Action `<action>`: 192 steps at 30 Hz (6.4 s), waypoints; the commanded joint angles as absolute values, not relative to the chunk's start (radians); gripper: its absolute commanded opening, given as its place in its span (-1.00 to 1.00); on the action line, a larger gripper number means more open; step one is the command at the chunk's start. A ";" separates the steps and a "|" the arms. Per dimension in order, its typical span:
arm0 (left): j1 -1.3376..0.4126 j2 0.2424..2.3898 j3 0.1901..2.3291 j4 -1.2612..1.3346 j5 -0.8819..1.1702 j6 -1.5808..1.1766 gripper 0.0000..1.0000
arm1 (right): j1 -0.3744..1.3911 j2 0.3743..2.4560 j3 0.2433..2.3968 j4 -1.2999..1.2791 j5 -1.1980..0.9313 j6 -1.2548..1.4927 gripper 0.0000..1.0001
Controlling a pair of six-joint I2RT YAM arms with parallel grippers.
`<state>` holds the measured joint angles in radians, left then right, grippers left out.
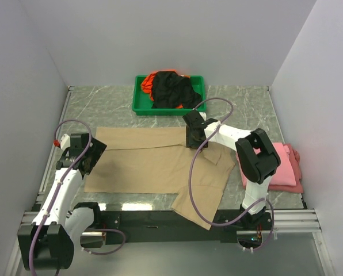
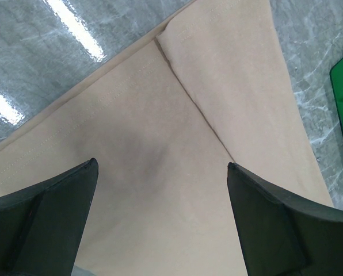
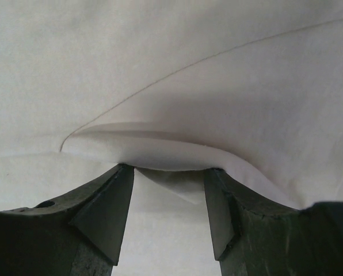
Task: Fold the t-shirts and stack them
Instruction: Fold the tshirt
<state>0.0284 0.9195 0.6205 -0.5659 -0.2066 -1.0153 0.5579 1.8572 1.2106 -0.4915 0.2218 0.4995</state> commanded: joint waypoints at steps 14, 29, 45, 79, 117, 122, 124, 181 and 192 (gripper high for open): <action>0.026 0.911 0.638 -0.560 -0.216 -1.015 0.99 | 0.545 1.769 1.083 -0.449 0.107 0.574 -0.18; 0.026 0.900 0.638 -0.569 -0.216 -1.014 0.99 | 0.551 1.689 1.092 -0.526 0.184 0.598 -0.76; 0.026 0.902 0.640 -0.569 -0.212 -1.011 0.99 | 0.557 1.724 1.098 -0.541 0.163 0.577 -0.42; 0.026 0.917 0.641 -0.558 -0.193 -1.000 0.99 | 0.598 1.629 1.075 -0.612 0.035 0.540 -0.78; 0.026 1.146 0.781 -0.319 0.017 -0.902 0.99 | 0.299 1.583 1.195 -0.549 -0.117 0.457 0.72; 0.026 1.429 0.928 -0.244 0.060 -0.875 0.99 | 0.219 1.799 1.347 -0.543 -0.095 0.459 0.71; 0.028 1.501 0.995 -0.267 0.054 -0.864 0.99 | 0.204 1.880 1.397 -0.571 -0.084 0.446 0.70; 0.034 0.765 0.408 -0.821 -0.373 -1.434 0.90 | 0.307 1.353 0.996 -0.494 0.041 0.523 0.70; 0.035 0.939 0.390 -0.721 -0.373 -1.422 0.29 | 0.313 1.312 0.953 -0.511 0.041 0.529 0.70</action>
<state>0.0357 0.8806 0.4133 -0.7822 -0.3683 -1.4033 0.3038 1.3613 0.9714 -0.5240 0.0288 0.5152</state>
